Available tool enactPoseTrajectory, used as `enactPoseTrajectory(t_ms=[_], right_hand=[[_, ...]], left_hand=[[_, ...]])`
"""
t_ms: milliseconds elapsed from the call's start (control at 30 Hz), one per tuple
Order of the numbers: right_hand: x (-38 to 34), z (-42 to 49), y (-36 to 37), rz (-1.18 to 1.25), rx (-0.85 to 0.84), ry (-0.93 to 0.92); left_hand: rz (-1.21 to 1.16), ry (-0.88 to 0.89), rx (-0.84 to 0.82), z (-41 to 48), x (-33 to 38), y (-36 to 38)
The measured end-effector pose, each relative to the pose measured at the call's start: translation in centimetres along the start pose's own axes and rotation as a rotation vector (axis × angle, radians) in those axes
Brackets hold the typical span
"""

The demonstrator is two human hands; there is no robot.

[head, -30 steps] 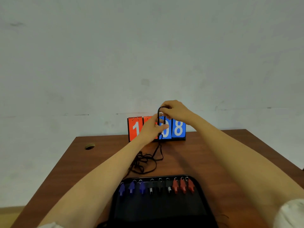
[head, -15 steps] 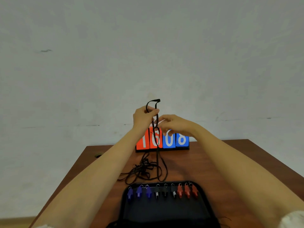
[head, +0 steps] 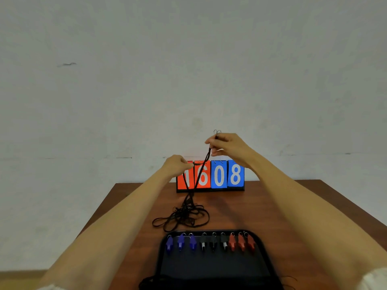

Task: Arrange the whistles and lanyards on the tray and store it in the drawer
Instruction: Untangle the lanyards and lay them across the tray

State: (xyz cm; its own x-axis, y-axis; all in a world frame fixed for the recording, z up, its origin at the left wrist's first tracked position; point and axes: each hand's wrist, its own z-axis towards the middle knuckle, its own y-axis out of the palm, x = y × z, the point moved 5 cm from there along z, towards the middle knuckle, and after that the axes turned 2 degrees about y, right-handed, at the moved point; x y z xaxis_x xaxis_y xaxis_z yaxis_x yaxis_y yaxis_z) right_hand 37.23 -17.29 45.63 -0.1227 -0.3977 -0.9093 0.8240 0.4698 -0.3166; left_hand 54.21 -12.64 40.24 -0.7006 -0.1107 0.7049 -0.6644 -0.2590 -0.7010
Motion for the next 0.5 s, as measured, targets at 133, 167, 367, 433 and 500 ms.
enactPoseTrajectory(t_ms=[133, 167, 367, 433, 500], right_hand=[[-1.1, 0.2, 0.0, -0.029, 0.006, -0.001], [-1.5, 0.3, 0.0, -0.087, 0.018, -0.009], [-2.9, 0.2, -1.2, -0.178, 0.06, -0.044], [-3.0, 0.1, -2.3, -0.124, 0.15, -0.039], [-2.5, -0.2, -3.9, -0.046, 0.284, -0.016]], left_hand=[[-0.181, 0.274, 0.108, -0.5, 3.2, 0.0], [-0.273, 0.31, 0.069, -0.7, 4.0, 0.3], [-0.639, 0.383, -0.122, -1.2, 8.1, 2.8], [-0.711, 0.378, -0.137, -1.2, 8.4, 3.2], [-0.629, 0.365, -0.075, -1.1, 7.9, 3.1]])
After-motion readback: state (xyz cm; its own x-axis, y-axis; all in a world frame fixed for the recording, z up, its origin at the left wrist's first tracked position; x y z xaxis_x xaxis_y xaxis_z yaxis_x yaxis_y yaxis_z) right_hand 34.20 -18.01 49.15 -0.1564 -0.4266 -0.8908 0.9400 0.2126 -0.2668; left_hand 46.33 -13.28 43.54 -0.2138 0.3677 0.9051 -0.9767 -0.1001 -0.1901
